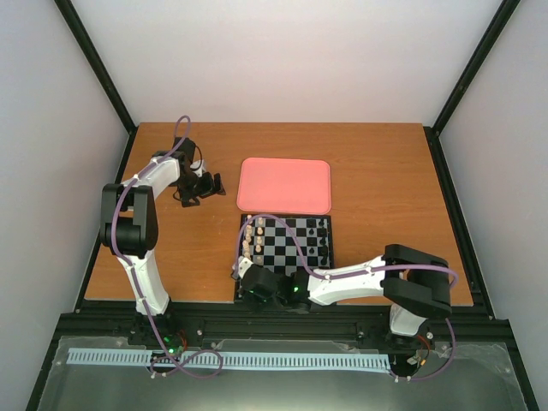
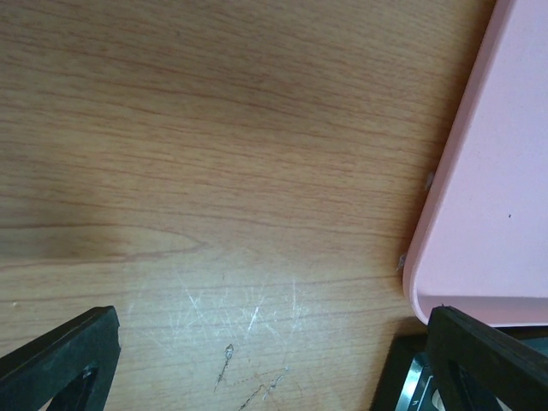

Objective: Set up the chess pieces on the board
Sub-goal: Place the chess piece on the chessboard, then reset both arms

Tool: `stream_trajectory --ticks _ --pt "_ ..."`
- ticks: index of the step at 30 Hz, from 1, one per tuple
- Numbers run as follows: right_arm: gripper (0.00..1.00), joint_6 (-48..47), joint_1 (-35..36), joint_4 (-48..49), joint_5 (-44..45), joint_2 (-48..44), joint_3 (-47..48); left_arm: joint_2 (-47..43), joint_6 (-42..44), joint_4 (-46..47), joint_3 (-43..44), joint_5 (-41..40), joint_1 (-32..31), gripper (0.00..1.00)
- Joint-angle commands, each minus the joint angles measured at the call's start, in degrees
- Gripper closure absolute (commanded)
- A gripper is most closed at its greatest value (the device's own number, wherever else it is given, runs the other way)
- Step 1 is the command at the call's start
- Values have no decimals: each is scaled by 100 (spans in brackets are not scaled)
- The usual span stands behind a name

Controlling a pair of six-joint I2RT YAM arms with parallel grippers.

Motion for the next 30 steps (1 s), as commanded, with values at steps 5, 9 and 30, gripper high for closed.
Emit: stream_trajectory --ticks 5,9,30 --pt "57 -65 87 -221 292 -502 -23 -234 133 -28 7 -52 -10 0" --pt "40 -105 89 -668 512 -815 208 -267 125 -32 5 -46 -10 0" --pt "0 458 -3865 -4052 -82 -1601 2074 -918 119 -270 185 17 -59 0"
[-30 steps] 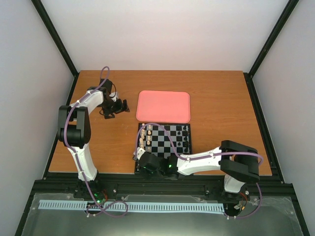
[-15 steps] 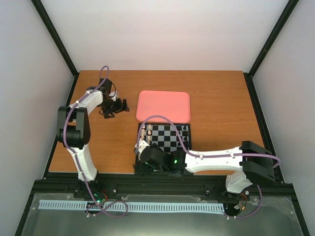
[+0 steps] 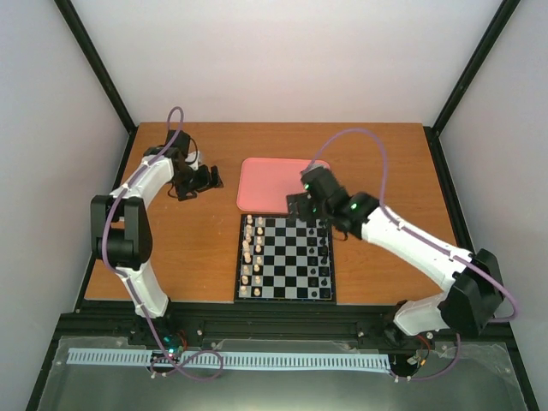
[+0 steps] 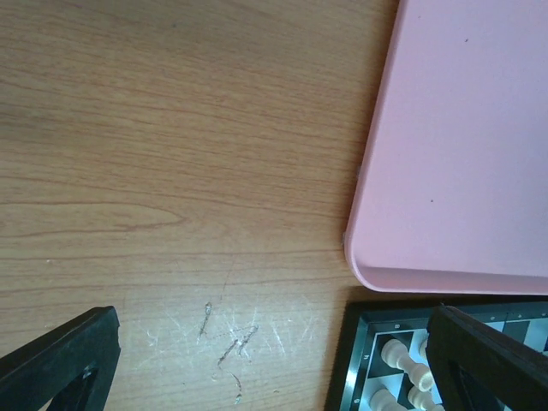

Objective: Set up the chess pieces on the board
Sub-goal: Reset both arms

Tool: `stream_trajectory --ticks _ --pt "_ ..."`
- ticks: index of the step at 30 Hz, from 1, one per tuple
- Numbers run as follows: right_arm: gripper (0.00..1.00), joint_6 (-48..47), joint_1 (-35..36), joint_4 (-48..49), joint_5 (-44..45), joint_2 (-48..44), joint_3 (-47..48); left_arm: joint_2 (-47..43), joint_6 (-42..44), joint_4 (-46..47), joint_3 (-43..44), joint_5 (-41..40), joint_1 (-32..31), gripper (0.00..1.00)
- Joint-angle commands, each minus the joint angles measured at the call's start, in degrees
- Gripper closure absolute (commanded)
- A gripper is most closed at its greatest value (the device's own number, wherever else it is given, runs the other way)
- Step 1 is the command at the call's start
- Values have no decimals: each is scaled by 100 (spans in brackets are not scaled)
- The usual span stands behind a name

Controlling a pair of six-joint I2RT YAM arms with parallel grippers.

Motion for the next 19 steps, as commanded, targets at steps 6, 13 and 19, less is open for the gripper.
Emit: stream_trajectory --ticks 6,13,19 --pt "0 -60 -2115 -1110 -858 236 518 -306 151 -93 211 80 -86 0" --pt "0 -283 -2595 -942 -880 129 443 -211 193 -150 342 51 -88 0" --pt "0 -328 -2595 -1107 -683 379 612 -161 197 -142 349 63 -83 0"
